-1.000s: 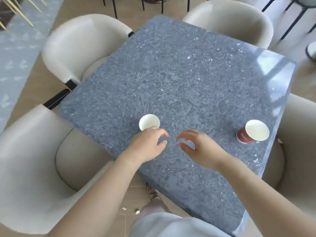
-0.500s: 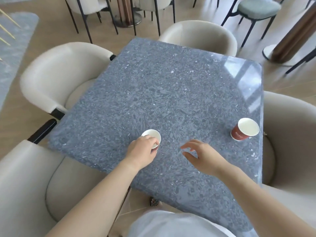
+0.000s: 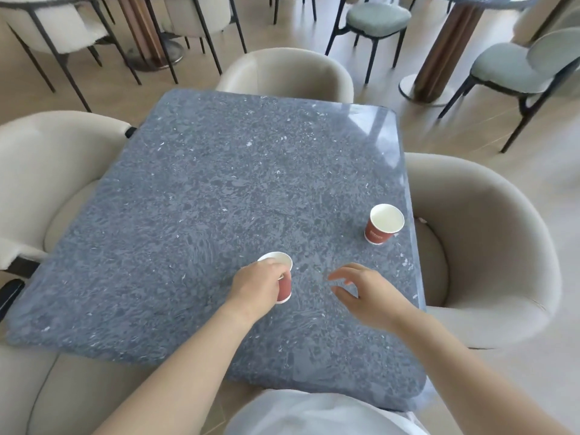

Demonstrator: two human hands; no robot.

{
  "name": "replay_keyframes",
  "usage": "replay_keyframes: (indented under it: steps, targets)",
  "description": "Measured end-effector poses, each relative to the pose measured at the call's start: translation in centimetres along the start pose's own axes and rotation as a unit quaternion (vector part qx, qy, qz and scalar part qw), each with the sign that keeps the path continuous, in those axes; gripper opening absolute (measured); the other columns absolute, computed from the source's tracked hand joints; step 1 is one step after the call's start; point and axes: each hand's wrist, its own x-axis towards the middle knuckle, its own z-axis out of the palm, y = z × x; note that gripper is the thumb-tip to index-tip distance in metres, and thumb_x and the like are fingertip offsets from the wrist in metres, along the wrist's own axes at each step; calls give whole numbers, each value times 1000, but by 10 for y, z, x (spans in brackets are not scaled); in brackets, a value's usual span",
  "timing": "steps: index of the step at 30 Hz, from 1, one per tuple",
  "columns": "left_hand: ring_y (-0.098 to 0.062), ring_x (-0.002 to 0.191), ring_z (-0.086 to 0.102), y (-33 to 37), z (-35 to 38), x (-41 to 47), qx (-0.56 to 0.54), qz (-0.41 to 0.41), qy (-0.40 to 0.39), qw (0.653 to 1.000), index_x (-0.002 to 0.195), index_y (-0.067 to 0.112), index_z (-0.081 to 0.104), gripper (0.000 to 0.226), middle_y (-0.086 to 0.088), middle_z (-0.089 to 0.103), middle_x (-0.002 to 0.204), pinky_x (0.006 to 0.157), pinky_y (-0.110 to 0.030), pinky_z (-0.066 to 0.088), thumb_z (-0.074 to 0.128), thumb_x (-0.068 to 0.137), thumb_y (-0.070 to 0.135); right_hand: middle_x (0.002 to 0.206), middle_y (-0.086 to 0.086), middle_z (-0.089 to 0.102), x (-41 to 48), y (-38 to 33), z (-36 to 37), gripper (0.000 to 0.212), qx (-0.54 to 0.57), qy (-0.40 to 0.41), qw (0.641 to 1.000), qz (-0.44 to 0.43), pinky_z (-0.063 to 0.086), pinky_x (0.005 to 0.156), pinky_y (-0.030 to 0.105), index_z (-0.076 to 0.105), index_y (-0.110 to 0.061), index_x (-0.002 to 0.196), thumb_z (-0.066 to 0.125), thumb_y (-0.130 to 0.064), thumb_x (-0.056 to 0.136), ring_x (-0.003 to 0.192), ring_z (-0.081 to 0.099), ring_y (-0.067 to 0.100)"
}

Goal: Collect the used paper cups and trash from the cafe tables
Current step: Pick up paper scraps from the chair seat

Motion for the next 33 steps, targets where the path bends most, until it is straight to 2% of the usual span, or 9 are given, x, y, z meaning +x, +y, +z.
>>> replay_keyframes:
  steps: [8, 15, 20, 25, 33]
  targets:
    - [-23, 93, 59, 72, 15, 39, 4, 88, -4, 996, 91, 30, 64, 32, 7, 63, 103, 65, -28, 40, 47, 82, 4, 117, -10, 56, -26, 48, -34, 24, 11, 56, 997, 46, 37, 82, 16, 60, -26, 112, 52, -28, 90, 100, 55, 7]
    - [-22, 91, 59, 122, 41, 63, 46, 111, -8, 993, 88, 29, 63, 28, 6, 62, 99, 64, -26, 37, 49, 81, 5, 117, -7, 58, -44, 93, -61, 24, 24, 60, 996, 65, 44, 88, 25, 61, -25, 111, 53, -26, 89, 100, 56, 11]
    - [-22, 93, 58, 155, 59, 72, 63, 102, -14, 993, 89, 28, 63, 27, 5, 61, 99, 70, -31, 44, 51, 82, 6, 114, -8, 58, -48, 125, -81, 23, 31, 66, 996, 57, 42, 85, 22, 61, -25, 110, 54, -26, 88, 98, 56, 10]
    - [-19, 96, 57, 177, 70, 78, 75, 74, -20, 994, 92, 30, 64, 30, 8, 61, 102, 64, -27, 36, 49, 84, 6, 114, -10, 57, -47, 160, -101, 21, 43, 56, 997, 42, 43, 84, 23, 61, -27, 109, 53, -29, 89, 96, 55, 7]
    - [-17, 92, 55, 210, 75, 77, 66, 23, 48, 996, 87, 28, 66, 18, 10, 59, 97, 58, -25, 34, 52, 85, 17, 112, -7, 58, -36, 199, -125, 21, 39, 16, 999, -14, 44, 84, 26, 61, -25, 109, 53, -27, 89, 96, 56, 11]
